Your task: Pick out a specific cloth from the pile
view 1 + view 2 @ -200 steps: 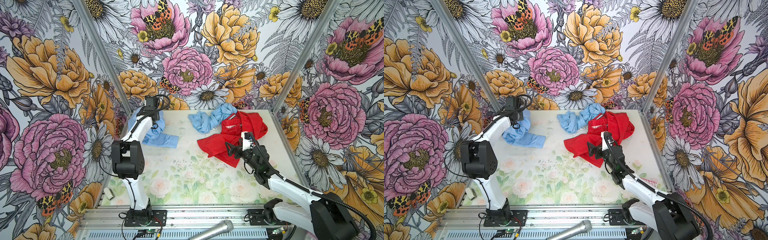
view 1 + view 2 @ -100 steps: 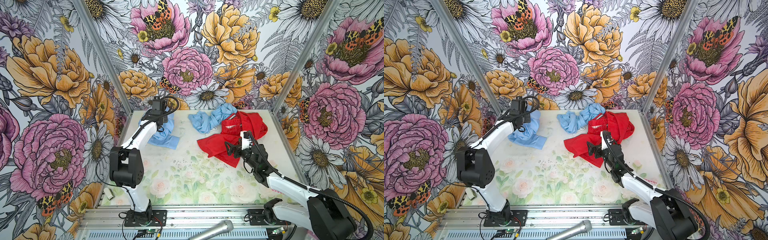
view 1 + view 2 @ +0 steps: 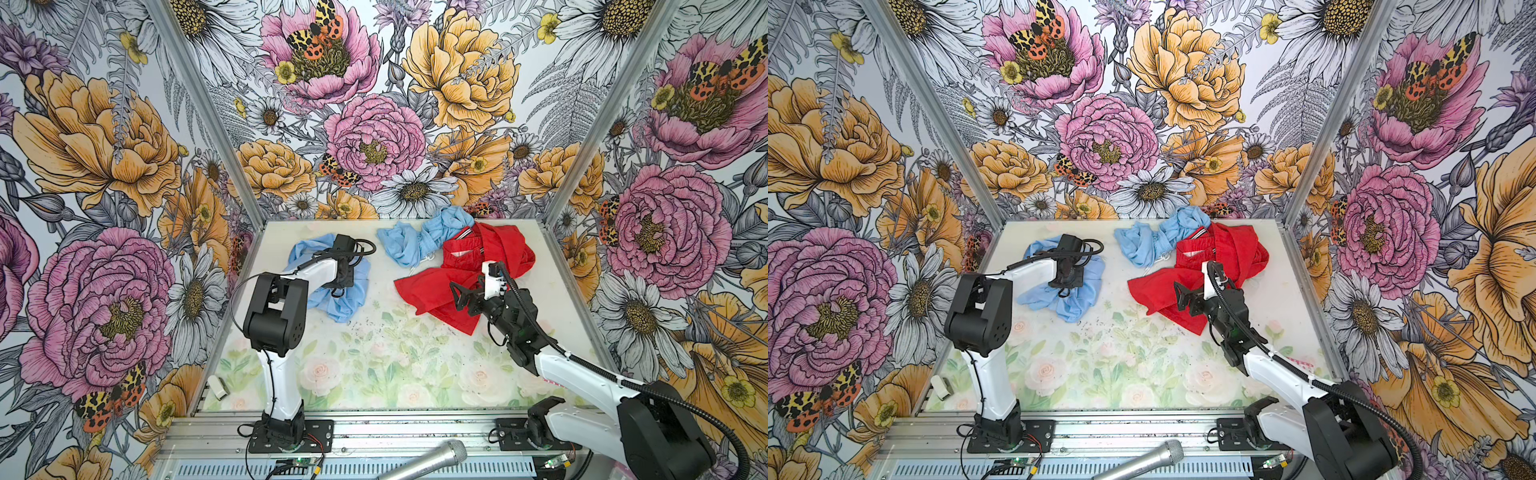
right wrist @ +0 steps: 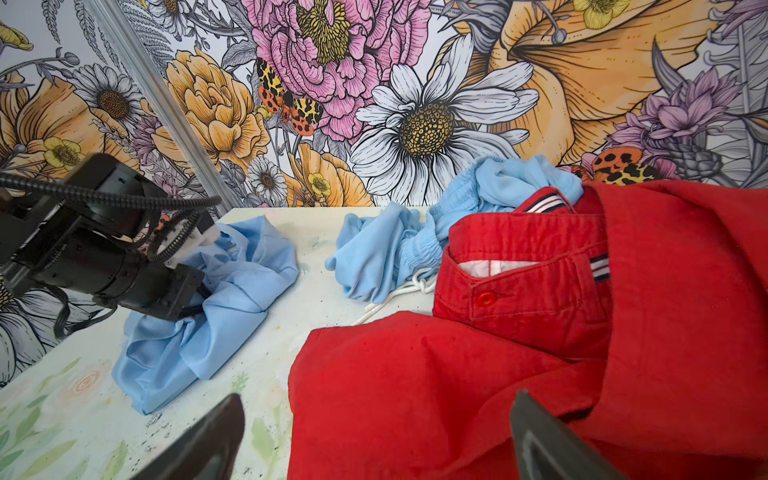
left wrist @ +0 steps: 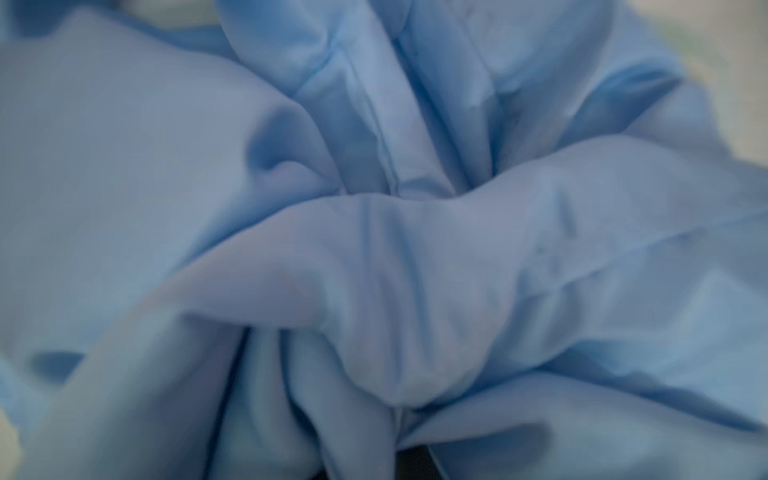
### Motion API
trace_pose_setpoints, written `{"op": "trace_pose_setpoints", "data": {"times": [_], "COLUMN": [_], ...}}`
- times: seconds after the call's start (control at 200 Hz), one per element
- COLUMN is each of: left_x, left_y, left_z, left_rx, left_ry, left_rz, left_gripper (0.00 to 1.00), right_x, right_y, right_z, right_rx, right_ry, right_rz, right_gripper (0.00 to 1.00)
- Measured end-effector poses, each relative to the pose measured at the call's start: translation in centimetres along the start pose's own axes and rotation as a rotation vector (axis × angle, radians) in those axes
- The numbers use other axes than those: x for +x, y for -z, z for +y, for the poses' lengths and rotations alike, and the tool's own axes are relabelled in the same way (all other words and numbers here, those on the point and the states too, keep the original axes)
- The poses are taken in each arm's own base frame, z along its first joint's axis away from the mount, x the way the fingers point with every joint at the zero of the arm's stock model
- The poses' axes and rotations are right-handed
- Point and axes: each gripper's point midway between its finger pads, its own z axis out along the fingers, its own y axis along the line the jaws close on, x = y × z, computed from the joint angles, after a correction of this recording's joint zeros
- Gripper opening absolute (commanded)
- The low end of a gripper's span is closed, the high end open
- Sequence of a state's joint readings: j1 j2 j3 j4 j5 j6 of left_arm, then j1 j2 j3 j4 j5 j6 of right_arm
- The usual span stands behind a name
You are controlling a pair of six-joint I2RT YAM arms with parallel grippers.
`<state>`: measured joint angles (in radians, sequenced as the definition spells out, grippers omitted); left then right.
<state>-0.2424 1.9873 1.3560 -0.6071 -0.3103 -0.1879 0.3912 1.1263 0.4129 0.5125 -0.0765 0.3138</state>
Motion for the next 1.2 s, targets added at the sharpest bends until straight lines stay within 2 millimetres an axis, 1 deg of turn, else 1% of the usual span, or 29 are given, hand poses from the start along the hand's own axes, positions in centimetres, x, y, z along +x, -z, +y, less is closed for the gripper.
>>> {"op": "trace_pose_setpoints", "data": {"times": [0.045, 0.09, 0.15, 0.16, 0.19, 0.245, 0.33, 0.39, 0.465, 0.54, 0.606, 0.616, 0.681, 0.716, 0.721, 0.726, 0.741, 0.766, 0.771, 0.786, 0.866, 0.936, 1.026, 1.081, 1.201], "left_x": [-0.3, -1.1, -2.7, -2.9, -3.9, -5.3, -7.1, -7.6, -7.7, -7.6, -7.8, -7.9, -8.0, -8.0, -8.1, -8.0, -8.1, -8.1, -8.1, -8.2, -8.3, -8.5, -9.3, -10.0, -9.8], "left_y": [-0.1, -0.1, -0.2, -0.2, -0.5, -1.2, -2.6, -3.8, -4.7, -4.9, -4.6, -4.5, -4.2, -4.0, -4.0, -4.0, -3.8, -3.6, -3.6, -3.3, -1.8, 0.4, 4.3, 7.3, 13.3], "left_z": [0.8, 2.0, 4.2, 4.3, 5.6, 7.1, 8.7, 9.0, 8.6, 8.0, 7.3, 7.2, 6.4, 6.2, 6.1, 6.1, 6.0, 5.8, 5.8, 5.8, 6.2, 6.9, 8.1, 8.8, 10.2], "left_rx": [-0.009, -0.019, -0.037, -0.038, -0.049, -0.064, -0.08, -0.08, -0.062, -0.052, -0.042, -0.04, -0.032, -0.029, -0.027, -0.027, -0.026, -0.022, -0.022, -0.02, -0.018, -0.016, -0.01, -0.001, 0.022], "left_ry": [0.016, 0.041, 0.087, 0.089, 0.112, 0.128, 0.14, 0.136, 0.124, 0.1, 0.082, 0.079, 0.064, 0.062, 0.062, 0.063, 0.061, 0.059, 0.059, 0.059, 0.065, 0.079, 0.104, 0.124, 0.187], "left_rz": [0.007, 0.004, -0.011, -0.014, -0.024, -0.037, -0.048, -0.042, -0.029, -0.024, -0.029, -0.031, -0.037, -0.04, -0.041, -0.04, -0.042, -0.044, -0.044, -0.049, -0.069, -0.105, -0.185, -0.259, -0.407], "left_gripper": [0.0, 0.0, 0.0, 0.0, 0.0, 0.0, 0.0, 0.0, 0.0, 0.0, 0.0, 0.03, 0.36, 0.52, 0.56, 0.58, 0.71, 0.94, 0.97, 0.99, 0.99, 0.99, 0.99, 0.99, 0.99], "right_x": [0.0, 0.0, 0.0, 0.0, 0.0, 0.0, 0.0, 0.1, 0.2, 0.5, 0.7, 0.8, 1.0, 1.1, 1.1, 1.1, 1.2, 1.2, 1.2, 1.1, 1.1, 1.1, 0.8, 0.5, -0.4], "right_y": [0.0, 0.0, 0.0, 0.0, 0.0, 0.0, 0.0, 0.0, -0.1, -0.4, -0.7, -0.8, -0.9, -1.0, -1.0, -1.0, -1.0, -1.0, -1.0, -1.0, -1.0, -0.9, -0.8, -0.7, -0.3], "right_z": [0.0, 0.0, 0.0, 0.0, 0.0, 0.1, 0.1, 0.0, 0.0, -0.1, -0.1, -0.1, -0.2, -0.2, -0.2, -0.2, -0.2, -0.2, -0.2, -0.2, -0.2, -0.2, -0.2, -0.3, -0.5], "right_rx": [0.0, 0.0, -0.001, -0.001, -0.001, -0.003, -0.004, -0.003, -0.002, 0.0, -0.001, -0.001, 0.001, 0.002, 0.002, 0.002, 0.003, 0.003, 0.003, 0.003, 0.003, 0.004, 0.005, 0.007, 0.018], "right_ry": [-0.001, -0.003, -0.003, -0.003, -0.003, -0.003, -0.002, -0.002, -0.002, -0.003, -0.005, -0.005, -0.005, -0.006, -0.006, -0.006, -0.006, -0.006, -0.006, -0.006, -0.006, -0.006, -0.005, -0.005, -0.009], "right_rz": [0.0, 0.0, 0.0, 0.0, 0.0, 0.001, 0.001, 0.002, 0.008, 0.02, 0.03, 0.031, 0.04, 0.043, 0.043, 0.043, 0.044, 0.044, 0.044, 0.043, 0.042, 0.041, 0.032, 0.023, -0.004], "right_gripper": [1.0, 0.99, 0.99, 1.0, 0.99, 1.0, 0.99, 0.99, 0.99, 1.0, 0.99, 1.0, 1.0, 0.99, 0.99, 0.99, 0.99, 1.0, 0.99, 1.0, 1.0, 1.0, 0.99, 0.99, 0.99]}}
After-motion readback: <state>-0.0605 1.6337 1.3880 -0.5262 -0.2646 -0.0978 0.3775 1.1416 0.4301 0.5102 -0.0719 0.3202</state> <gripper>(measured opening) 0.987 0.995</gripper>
